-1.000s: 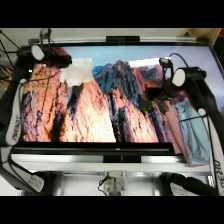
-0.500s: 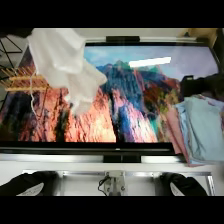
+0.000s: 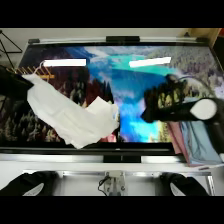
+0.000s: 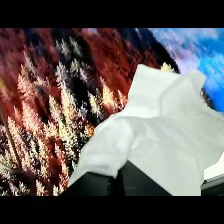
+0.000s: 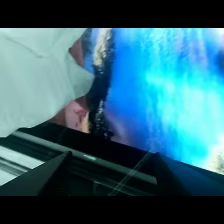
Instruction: Fold the shirts.
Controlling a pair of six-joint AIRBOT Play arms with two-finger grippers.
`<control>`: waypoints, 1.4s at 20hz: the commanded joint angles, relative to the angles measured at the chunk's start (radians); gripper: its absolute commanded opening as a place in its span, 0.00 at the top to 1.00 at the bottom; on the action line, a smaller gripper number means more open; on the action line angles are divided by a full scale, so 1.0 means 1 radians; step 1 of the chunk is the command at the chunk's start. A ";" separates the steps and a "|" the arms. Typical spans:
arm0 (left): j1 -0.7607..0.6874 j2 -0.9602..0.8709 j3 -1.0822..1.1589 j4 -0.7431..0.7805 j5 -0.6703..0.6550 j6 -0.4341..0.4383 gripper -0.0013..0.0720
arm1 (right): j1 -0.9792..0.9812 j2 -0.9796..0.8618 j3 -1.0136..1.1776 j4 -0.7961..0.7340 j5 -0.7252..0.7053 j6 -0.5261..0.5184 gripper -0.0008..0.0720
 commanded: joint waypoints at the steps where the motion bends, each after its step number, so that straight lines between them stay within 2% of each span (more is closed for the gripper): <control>1: -0.001 0.023 -0.111 0.032 0.000 0.000 0.94 | 0.090 -0.148 -0.182 0.242 -0.203 -0.031 0.12; 3: -0.001 0.023 -0.123 0.032 0.025 0.000 0.94 | 0.203 -0.256 -0.185 0.276 -0.289 -0.031 0.11; 4: -0.001 0.023 -0.123 0.032 0.034 0.000 0.94 | 0.247 -0.307 -0.185 0.318 -0.343 -0.031 0.07; 7: -0.001 0.024 -0.123 0.032 0.036 0.000 0.94 | 0.303 -0.418 -0.185 0.431 -0.439 -0.032 0.07; 17: -0.001 0.024 -0.123 0.032 0.076 0.000 0.94 | 0.366 -0.534 -0.185 0.734 -0.644 -0.023 0.07; 18: -0.001 0.024 -0.123 0.032 0.076 0.000 0.94 | 0.377 -0.546 -0.184 0.757 -0.663 -0.023 0.20; 19: -0.001 0.024 -0.123 0.032 0.077 0.000 0.94 | 0.380 -0.548 -0.183 0.763 -0.671 -0.025 0.62; 20: 0.000 0.024 -0.123 0.033 0.080 0.000 0.94 | 0.372 -0.543 -0.177 0.763 -0.667 -0.032 0.89; 22: 0.000 0.024 -0.123 0.032 0.100 0.021 0.94 | 0.328 -0.503 -0.149 0.718 -0.620 -0.146 0.90; 23: 0.000 0.024 -0.123 0.034 0.118 0.041 0.94 | 0.285 -0.460 -0.119 0.638 -0.563 -0.189 0.90; 26: 0.000 0.024 -0.080 0.050 0.161 0.056 0.94 | 0.122 -0.277 0.042 0.286 -0.285 -0.191 0.90; 28: -0.002 0.029 0.027 0.050 0.165 0.055 0.94 | 0.017 -0.125 0.195 0.136 -0.115 -0.192 0.90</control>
